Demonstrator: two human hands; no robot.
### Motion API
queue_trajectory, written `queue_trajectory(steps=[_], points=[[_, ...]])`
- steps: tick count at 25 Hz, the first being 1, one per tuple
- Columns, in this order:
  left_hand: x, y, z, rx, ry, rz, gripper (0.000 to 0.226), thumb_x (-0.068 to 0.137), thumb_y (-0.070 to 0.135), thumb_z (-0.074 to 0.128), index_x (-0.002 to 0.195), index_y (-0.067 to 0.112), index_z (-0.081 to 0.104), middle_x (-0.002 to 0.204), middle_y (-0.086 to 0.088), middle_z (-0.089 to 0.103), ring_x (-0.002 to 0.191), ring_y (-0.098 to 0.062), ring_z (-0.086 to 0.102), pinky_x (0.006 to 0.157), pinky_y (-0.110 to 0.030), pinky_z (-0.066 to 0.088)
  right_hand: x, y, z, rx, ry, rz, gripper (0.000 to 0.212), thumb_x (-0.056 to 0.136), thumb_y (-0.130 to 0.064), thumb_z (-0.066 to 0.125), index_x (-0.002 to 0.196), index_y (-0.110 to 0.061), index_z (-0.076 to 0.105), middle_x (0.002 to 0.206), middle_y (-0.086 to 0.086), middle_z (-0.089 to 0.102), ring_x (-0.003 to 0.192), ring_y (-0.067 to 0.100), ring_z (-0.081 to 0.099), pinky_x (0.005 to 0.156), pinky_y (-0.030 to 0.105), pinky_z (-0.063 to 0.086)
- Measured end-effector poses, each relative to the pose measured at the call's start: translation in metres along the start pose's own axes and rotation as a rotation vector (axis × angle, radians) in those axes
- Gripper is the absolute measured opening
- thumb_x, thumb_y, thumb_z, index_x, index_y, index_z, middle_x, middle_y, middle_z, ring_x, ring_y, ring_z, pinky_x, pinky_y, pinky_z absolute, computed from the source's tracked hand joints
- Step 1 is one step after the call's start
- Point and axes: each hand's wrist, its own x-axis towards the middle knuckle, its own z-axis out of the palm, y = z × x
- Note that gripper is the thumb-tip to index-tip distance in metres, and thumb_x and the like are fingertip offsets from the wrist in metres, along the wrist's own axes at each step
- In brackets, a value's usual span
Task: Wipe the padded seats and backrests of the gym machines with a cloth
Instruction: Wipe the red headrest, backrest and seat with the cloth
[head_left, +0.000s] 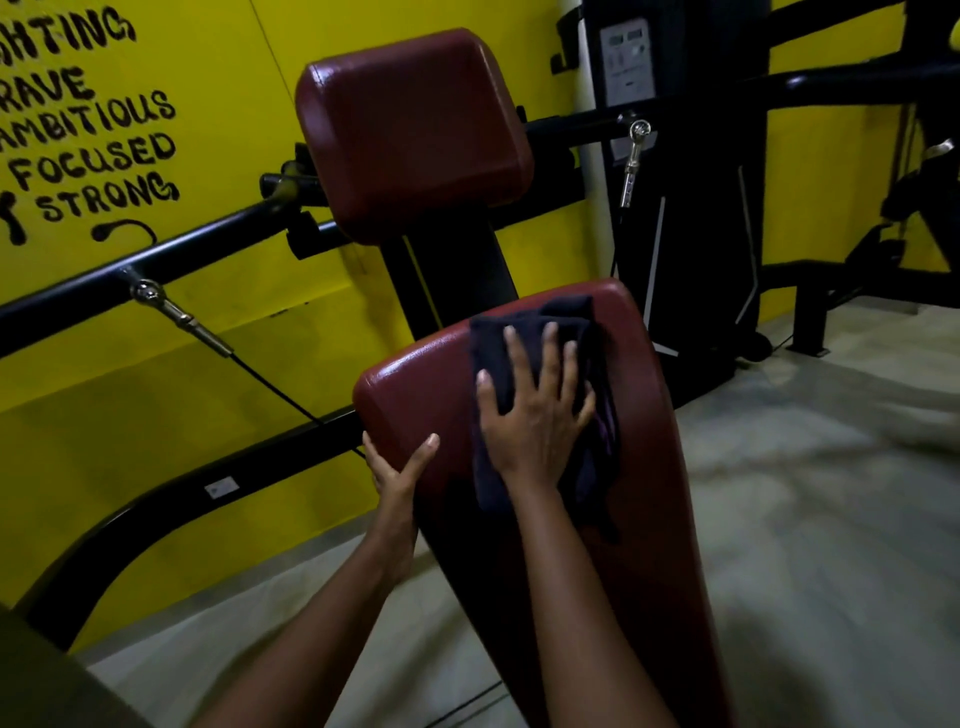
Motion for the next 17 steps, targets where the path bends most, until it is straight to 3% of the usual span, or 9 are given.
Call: queue_trajectory(steps=[2, 5, 6, 9, 12, 17], points=[[0.003, -0.003, -0.003, 0.028, -0.029, -0.012, 0.119, 0.041, 0.061, 0.085, 0.137, 0.060, 0.014, 0.150, -0.001, 0.032, 0.130, -0.023, 0.045, 0.105, -0.049, 0.041, 0.001, -0.014, -0.003, 0.017, 0.016, 0.020, 0.057, 0.087, -0.052, 0.039, 0.142, -0.037, 0.035, 0.154, 0.004, 0.026, 0.142, 0.027, 0.024, 0.108, 0.058, 0.021], [0.000, -0.002, -0.005, 0.007, -0.087, 0.020, 0.111, 0.053, 0.048, 0.080, 0.142, 0.052, 0.013, 0.148, -0.002, 0.037, 0.127, -0.021, 0.049, 0.103, -0.046, 0.044, -0.006, -0.013, 0.004, -0.021, -0.082, -0.324, 0.056, 0.088, -0.052, 0.037, 0.142, -0.038, 0.033, 0.154, 0.001, 0.026, 0.142, 0.022, 0.021, 0.107, 0.052, 0.015], [-0.001, -0.003, -0.006, 0.002, -0.104, 0.032, 0.109, 0.057, 0.042, 0.079, 0.143, 0.051, 0.012, 0.149, -0.001, 0.036, 0.127, -0.020, 0.049, 0.104, -0.045, 0.043, 0.005, -0.002, 0.004, 0.002, -0.090, -0.316, 0.055, 0.088, -0.053, 0.037, 0.141, -0.039, 0.033, 0.154, 0.000, 0.027, 0.142, 0.021, 0.021, 0.107, 0.051, 0.016], [-0.008, -0.010, -0.008, 0.033, -0.130, 0.036, 0.105, 0.074, 0.027, 0.077, 0.144, 0.051, 0.003, 0.151, 0.004, 0.034, 0.133, -0.018, 0.042, 0.110, -0.045, 0.036, 0.024, 0.037, -0.002, 0.023, 0.025, 0.046, 0.055, 0.088, -0.054, 0.034, 0.140, -0.036, 0.038, 0.152, 0.002, 0.031, 0.140, 0.025, 0.027, 0.107, 0.052, 0.023], [-0.012, -0.025, -0.011, 0.068, -0.158, -0.001, 0.108, 0.064, 0.042, 0.080, 0.146, 0.046, 0.009, 0.147, 0.007, 0.039, 0.132, -0.016, 0.042, 0.111, -0.044, 0.035, 0.004, 0.057, -0.003, 0.074, 0.187, 0.430, 0.059, 0.087, -0.054, 0.033, 0.138, -0.027, 0.044, 0.150, 0.006, 0.035, 0.139, 0.029, 0.031, 0.105, 0.053, 0.027], [-0.030, -0.057, -0.016, 0.106, -0.260, -0.089, 0.110, 0.060, 0.053, 0.075, 0.147, 0.042, 0.008, 0.146, 0.011, 0.037, 0.132, -0.011, 0.040, 0.113, -0.041, 0.033, -0.072, 0.089, -0.002, 0.279, 0.226, 0.963, 0.073, 0.083, -0.065, 0.020, 0.145, -0.027, 0.030, 0.155, 0.004, 0.022, 0.144, 0.024, 0.018, 0.110, 0.050, 0.018]])
